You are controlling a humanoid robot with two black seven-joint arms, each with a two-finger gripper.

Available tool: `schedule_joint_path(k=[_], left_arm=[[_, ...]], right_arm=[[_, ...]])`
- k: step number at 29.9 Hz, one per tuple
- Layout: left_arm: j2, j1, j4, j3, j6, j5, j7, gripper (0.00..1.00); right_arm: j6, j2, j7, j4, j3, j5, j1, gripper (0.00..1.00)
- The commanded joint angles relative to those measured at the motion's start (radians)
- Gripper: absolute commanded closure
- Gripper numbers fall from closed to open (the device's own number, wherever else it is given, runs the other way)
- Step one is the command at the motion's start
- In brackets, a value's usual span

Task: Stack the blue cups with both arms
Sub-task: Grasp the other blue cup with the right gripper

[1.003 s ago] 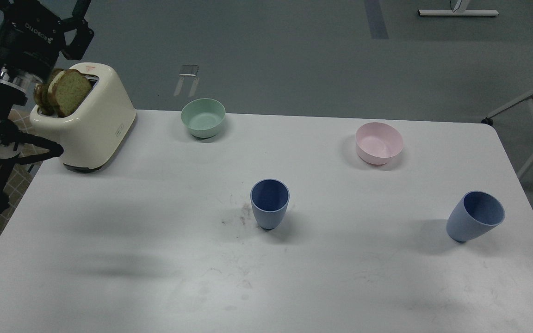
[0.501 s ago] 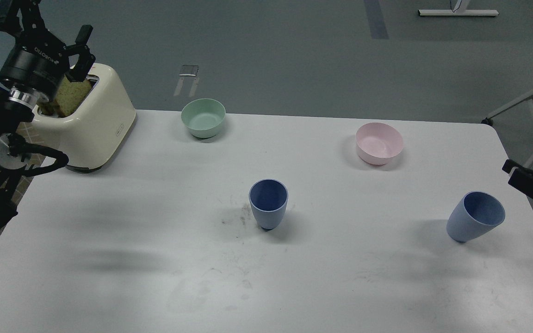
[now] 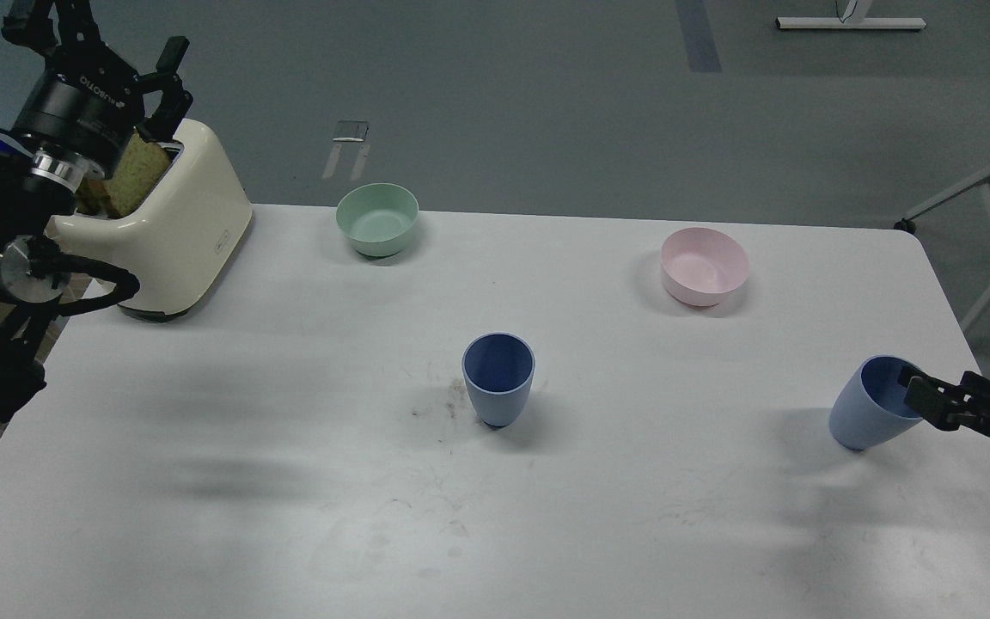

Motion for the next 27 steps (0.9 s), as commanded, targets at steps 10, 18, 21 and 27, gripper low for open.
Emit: schedule_joint_path(k=[10,18,21,27], left_arm=[[-0.014,-0.009,-0.002,0.0,0.056,0.004,0.046,0.03],[-0.012,-0.018,-0.006,0.0,0.049,0.004,0.046,0.03],[-0.012,-0.018,-0.006,0.0,0.049,0.004,0.046,0.03],[-0.012,-0.018,-0.009,0.0,0.049,0.004,0.046,0.03]], right_arm=[[0.0,0.0,-0.03,0.009,-0.001,-0.003,0.005,0.85],[0.0,0.004,-0.035,0.004,-0.035,0.0,0.01,0.88],[0.0,0.01,-0.035,0.004,-0.035,0.003,0.01,0.88],[0.0,0.012,-0.035,0.003,-0.039,0.006,0.01,0.87]])
